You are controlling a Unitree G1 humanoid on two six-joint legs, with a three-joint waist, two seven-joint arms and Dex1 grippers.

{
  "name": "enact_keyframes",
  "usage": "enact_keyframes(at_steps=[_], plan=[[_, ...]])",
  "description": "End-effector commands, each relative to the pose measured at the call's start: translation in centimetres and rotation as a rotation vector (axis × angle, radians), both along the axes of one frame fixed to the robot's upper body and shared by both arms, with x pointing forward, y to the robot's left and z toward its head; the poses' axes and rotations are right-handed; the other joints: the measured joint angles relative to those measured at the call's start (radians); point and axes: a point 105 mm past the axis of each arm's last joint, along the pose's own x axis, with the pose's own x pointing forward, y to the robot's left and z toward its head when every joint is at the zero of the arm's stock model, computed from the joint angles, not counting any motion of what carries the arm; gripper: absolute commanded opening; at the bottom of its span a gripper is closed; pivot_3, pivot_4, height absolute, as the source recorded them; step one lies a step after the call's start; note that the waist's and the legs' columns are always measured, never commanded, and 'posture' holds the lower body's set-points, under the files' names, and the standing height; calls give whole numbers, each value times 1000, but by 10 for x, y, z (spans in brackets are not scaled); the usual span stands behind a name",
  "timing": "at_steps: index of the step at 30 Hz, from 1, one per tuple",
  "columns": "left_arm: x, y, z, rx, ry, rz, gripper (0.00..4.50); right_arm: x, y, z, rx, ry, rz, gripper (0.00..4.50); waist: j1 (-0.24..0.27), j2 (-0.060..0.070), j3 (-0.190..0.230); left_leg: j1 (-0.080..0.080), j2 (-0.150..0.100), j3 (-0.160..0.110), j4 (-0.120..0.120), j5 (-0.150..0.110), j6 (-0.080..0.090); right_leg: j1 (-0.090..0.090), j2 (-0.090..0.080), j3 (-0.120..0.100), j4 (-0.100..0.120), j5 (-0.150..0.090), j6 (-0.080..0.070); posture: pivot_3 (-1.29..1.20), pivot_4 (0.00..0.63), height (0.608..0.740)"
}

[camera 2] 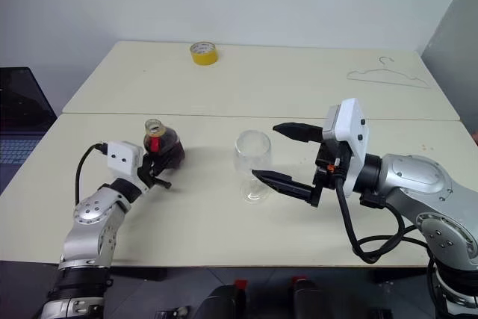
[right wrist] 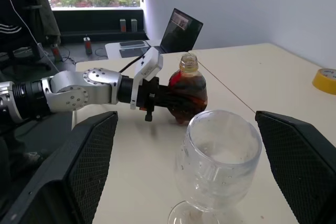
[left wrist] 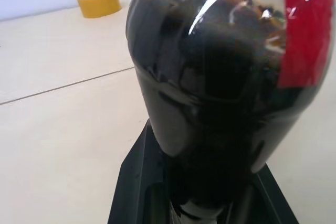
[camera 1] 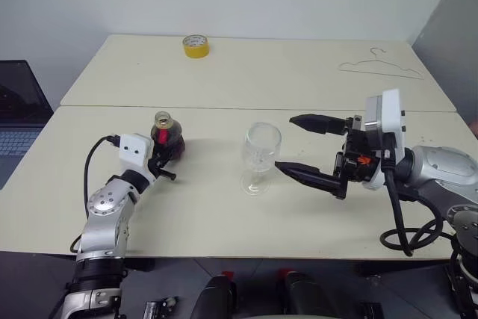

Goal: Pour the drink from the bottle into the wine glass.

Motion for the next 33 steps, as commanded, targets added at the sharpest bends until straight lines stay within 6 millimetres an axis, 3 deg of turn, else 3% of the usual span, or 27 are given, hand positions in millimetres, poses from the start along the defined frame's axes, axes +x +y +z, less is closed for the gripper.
enact_keyframes(at_steps=[1,6,14,26,33], plan=[[-1,-17,43,-3,-123,-42,594,-7,-6,14,14,-58,-5,4500,0,0,0,0,0,0,0,0,0,0,0,0,0,0,0,0,150,740],[5,-50,75,66,-188,-143,592,-12,-16,-5,-58,-13,-30,4500,15,-1,0,0,0,0,0,0,0,0,0,0,0,0,0,0,150,740],[21,-86,98,285,-279,-342,582,-5,-14,-19,-44,7,-129,4500,12,-1,0,0,0,1,0,0,-1,0,1,0,0,0,0,0,150,740],[38,-105,122,538,-455,-473,553,-3,-3,-25,-30,9,-162,4500,13,-1,1,-1,0,1,0,0,-1,-1,1,0,0,0,0,0,150,740],[32,-121,125,619,-554,-539,536,2,1,-25,-22,16,-188,4500,11,-1,1,-1,-1,1,0,0,-1,-2,0,0,0,0,0,0,150,740]])
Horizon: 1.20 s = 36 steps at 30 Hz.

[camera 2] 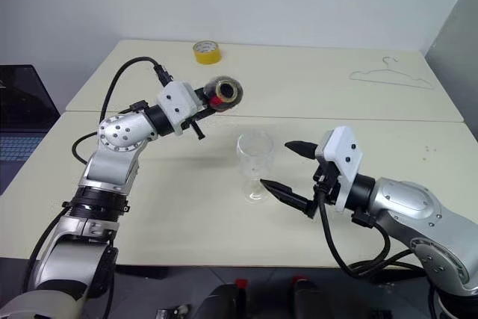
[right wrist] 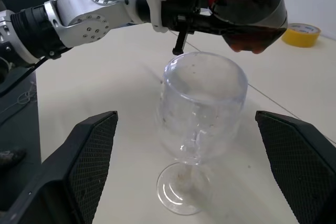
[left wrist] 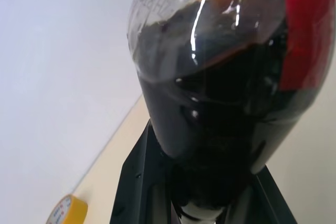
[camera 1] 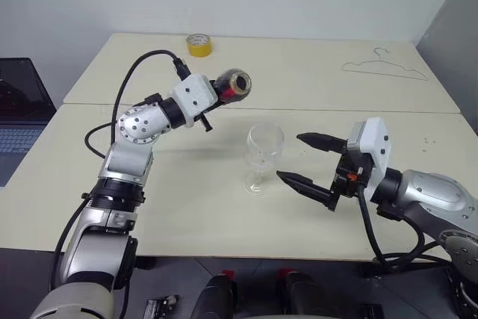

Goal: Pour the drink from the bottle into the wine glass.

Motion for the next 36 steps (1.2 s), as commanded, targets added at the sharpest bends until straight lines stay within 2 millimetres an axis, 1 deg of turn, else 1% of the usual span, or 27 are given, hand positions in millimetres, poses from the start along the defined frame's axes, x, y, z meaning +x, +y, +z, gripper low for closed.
enact_keyframes(at_steps=[1,8,11,24,36], plan=[[-7,-9,19,32,-124,-48,536,-3,6,8,8,-42,8,4500,0,0,0,0,0,0,0,0,0,0,0,0,0,0,0,0,150,740],[-8,-19,16,108,-218,-73,532,-1,12,12,25,-49,18,4500,0,0,0,0,0,0,0,0,0,0,0,0,0,0,0,0,150,740],[-7,-19,15,126,-246,-75,532,-1,14,12,26,-48,24,4500,-1,0,0,0,0,0,0,0,0,0,0,0,0,0,0,0,150,740],[-6,-29,21,201,-358,-108,531,4,13,6,7,-29,-13,4500,-2,0,0,-1,-1,0,0,0,0,0,0,0,0,0,0,0,150,740],[-4,-27,19,227,-392,-106,529,4,13,5,1,-26,-16,4500,-3,0,0,-1,-1,0,0,0,0,-1,0,0,1,0,0,0,150,740]])
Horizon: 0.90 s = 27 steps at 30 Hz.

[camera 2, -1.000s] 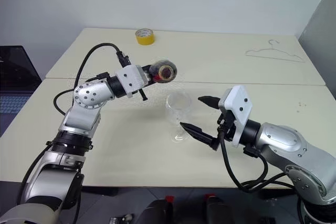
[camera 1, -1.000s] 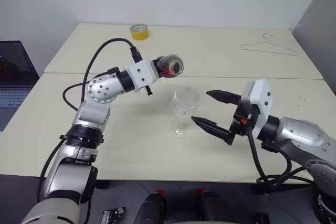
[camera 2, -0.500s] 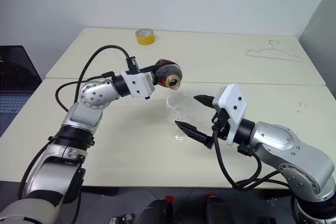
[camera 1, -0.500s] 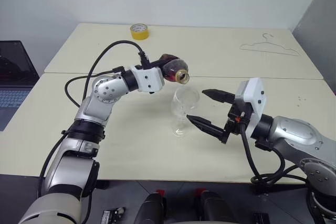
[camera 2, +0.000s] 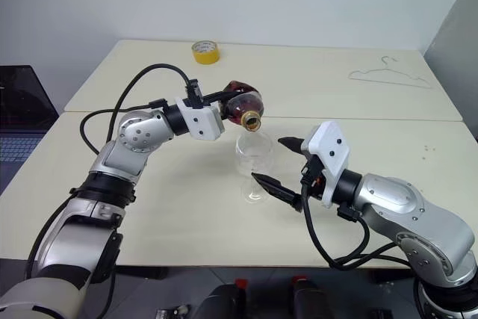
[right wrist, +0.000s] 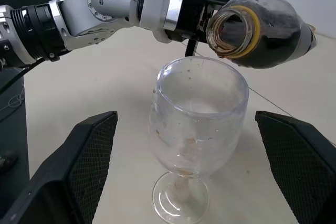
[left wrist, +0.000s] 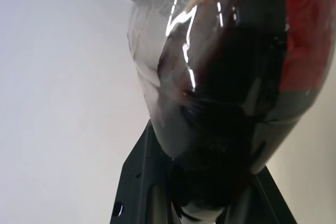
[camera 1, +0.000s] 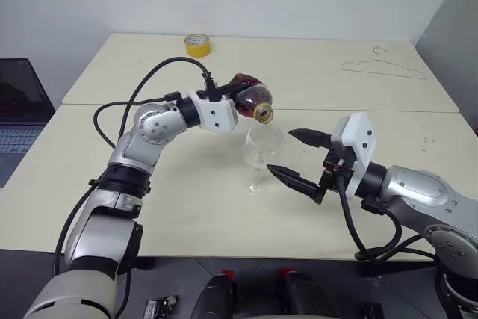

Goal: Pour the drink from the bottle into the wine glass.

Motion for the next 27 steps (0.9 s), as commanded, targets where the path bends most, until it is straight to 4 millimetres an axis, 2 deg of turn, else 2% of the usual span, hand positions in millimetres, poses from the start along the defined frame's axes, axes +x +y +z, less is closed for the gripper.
enact_keyframes(at_steps=[1,10,27], plan=[[-4,-4,21,-13,-95,-28,529,-3,1,8,8,-41,6,4500,0,0,0,0,0,0,0,0,0,0,0,0,0,0,0,0,150,740],[-4,-3,18,30,-147,-33,512,-3,0,7,0,-36,4,4500,0,0,0,0,0,0,0,0,0,0,0,0,0,0,0,0,150,740],[-1,5,32,-6,-243,-5,510,-3,1,8,3,-37,13,4500,-9,0,0,0,0,0,0,0,0,0,0,0,0,0,0,0,150,740]])
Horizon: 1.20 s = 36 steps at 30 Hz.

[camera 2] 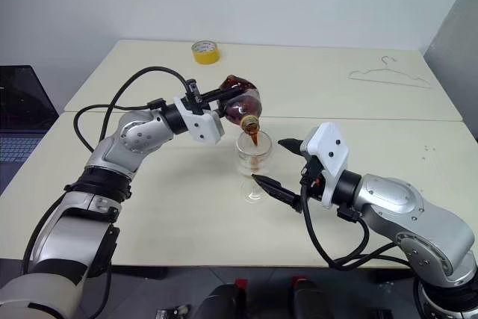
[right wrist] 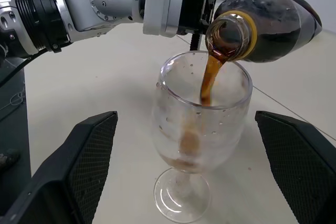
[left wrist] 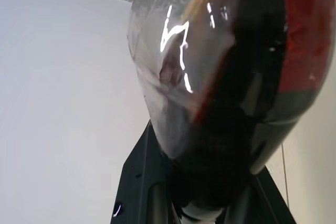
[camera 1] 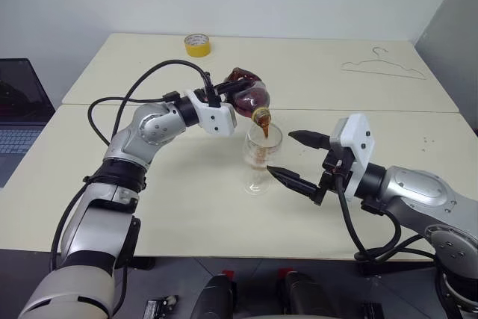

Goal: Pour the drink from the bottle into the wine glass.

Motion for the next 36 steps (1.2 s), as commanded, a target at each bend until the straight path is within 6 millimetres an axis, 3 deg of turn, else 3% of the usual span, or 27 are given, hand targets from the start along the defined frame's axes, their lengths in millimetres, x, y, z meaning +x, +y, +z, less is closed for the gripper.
enact_keyframes(at_steps=[1,36], plan=[[-4,0,27,-29,-104,-18,510,-3,1,10,9,-45,12,4500,-1,0,0,0,0,0,0,0,0,0,0,0,0,0,0,0,150,740],[-9,-5,35,-22,-164,-49,510,-5,0,9,8,-39,18,4500,-8,0,0,0,0,0,0,0,0,0,0,0,0,0,0,0,150,740]])
